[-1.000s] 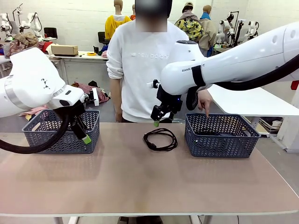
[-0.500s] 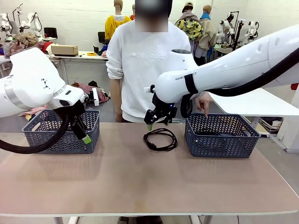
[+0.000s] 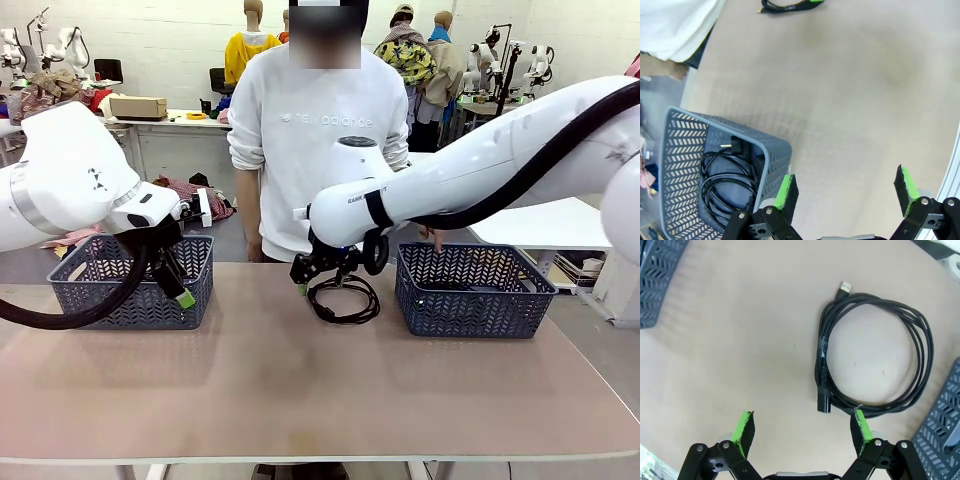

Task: Organize the cables according to human instructions.
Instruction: Pick up a bundle of cables and place it in the basket indicated by the human.

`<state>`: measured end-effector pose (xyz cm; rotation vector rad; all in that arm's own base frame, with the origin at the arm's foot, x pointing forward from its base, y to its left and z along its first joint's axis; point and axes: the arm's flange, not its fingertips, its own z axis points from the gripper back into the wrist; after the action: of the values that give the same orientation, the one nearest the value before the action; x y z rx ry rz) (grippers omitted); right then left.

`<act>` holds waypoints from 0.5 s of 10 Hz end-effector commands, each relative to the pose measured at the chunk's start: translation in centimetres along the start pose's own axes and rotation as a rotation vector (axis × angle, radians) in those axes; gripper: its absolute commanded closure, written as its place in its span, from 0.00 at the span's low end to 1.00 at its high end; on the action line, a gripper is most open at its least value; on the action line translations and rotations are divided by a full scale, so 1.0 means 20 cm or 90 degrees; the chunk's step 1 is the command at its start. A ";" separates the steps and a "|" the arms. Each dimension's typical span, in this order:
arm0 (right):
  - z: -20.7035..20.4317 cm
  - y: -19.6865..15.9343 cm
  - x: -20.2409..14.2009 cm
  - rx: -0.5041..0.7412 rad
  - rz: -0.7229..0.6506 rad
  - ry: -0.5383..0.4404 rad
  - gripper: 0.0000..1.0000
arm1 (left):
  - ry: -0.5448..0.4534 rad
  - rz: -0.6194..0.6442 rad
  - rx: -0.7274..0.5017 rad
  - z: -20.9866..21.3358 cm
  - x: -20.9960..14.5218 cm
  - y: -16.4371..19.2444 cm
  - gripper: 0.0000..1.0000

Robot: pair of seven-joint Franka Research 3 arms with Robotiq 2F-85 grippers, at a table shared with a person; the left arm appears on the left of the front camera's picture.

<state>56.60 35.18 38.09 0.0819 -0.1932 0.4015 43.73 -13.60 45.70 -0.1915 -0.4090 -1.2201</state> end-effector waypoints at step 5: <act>-0.18 0.00 0.19 -0.046 -0.047 0.035 0.00 | 0.003 0.004 0.002 0.01 -0.01 0.01 0.00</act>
<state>59.88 36.38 35.27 0.0410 -0.1437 0.3631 43.73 -13.60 45.70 -0.1916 -0.4090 -1.2201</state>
